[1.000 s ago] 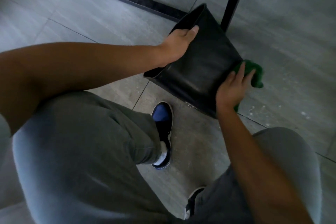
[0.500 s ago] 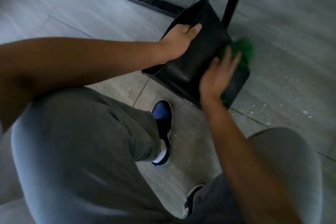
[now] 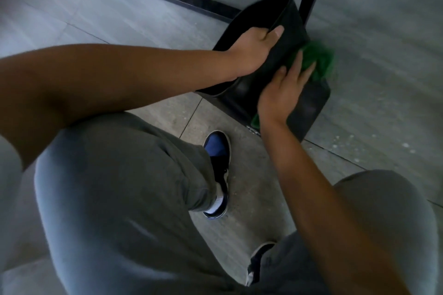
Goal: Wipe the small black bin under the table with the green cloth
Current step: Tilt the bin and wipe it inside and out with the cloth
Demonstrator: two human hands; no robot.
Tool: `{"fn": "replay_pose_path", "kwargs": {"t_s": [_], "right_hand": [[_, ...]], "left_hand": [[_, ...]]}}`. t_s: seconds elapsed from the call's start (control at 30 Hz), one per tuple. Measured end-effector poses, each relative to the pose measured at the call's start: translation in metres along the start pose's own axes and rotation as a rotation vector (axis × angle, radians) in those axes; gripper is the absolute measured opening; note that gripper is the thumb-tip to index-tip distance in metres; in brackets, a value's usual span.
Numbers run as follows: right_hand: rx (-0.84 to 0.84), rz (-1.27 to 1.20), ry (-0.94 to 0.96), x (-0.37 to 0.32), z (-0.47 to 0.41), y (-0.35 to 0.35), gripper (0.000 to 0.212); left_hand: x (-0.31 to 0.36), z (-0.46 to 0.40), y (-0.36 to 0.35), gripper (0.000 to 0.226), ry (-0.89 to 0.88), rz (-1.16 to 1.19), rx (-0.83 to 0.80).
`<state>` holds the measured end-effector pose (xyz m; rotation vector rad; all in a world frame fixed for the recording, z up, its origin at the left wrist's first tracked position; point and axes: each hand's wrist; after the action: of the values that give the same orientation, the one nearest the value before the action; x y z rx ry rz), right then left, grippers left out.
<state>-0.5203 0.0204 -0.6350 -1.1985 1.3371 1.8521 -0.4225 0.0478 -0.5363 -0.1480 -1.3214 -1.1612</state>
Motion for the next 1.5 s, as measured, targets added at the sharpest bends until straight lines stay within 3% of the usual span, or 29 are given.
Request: {"fn": "replay_pose_path", "kwargs": {"t_s": [0.1,0.33,0.67,0.8,0.97,1.07,1.3,1.4,1.5], "right_hand": [[-0.016,-0.027,0.124,-0.014,-0.017,-0.006,0.053],[0.003,0.133,-0.306,0.083,-0.066,0.033,0.048],[0.032,0.225,-0.289,0.101,-0.023,0.063,0.042],[0.085,0.156,-0.130,0.068,-0.028,0.087,0.040],[-0.098,0.102,0.195,0.008,-0.003,0.080,0.048],[-0.116,0.197,0.318,0.000,0.011,0.056,0.049],[-0.063,0.266,0.258,0.030,0.021,0.050,0.035],[-0.063,0.469,0.165,0.054,0.026,0.069,0.033],[-0.190,0.701,-0.036,0.066,0.026,0.089,0.039]], "left_hand": [[0.002,-0.004,-0.001,0.047,-0.017,-0.016,0.006],[-0.007,0.007,0.003,0.046,0.004,0.041,0.031],[-0.004,0.011,0.015,0.047,0.024,-0.048,0.045],[-0.008,0.008,0.017,0.053,0.040,-0.015,0.059],[-0.008,0.010,0.015,0.048,0.060,0.023,0.090],[-0.007,0.010,0.014,0.048,0.062,0.025,0.087],[-0.007,0.009,0.018,0.047,0.075,0.040,0.038],[-0.008,0.008,0.020,0.047,0.082,0.046,0.026],[-0.008,0.007,0.019,0.048,0.077,0.040,0.007]]}}
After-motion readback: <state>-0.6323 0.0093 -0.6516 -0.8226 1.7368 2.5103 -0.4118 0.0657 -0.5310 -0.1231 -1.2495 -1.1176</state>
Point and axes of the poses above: each hand's wrist, its own z-axis away from the middle knuckle, its own y-axis out of the back of the hand, x = y × z, and after that the axes turned 2 degrees about -y, right-handed
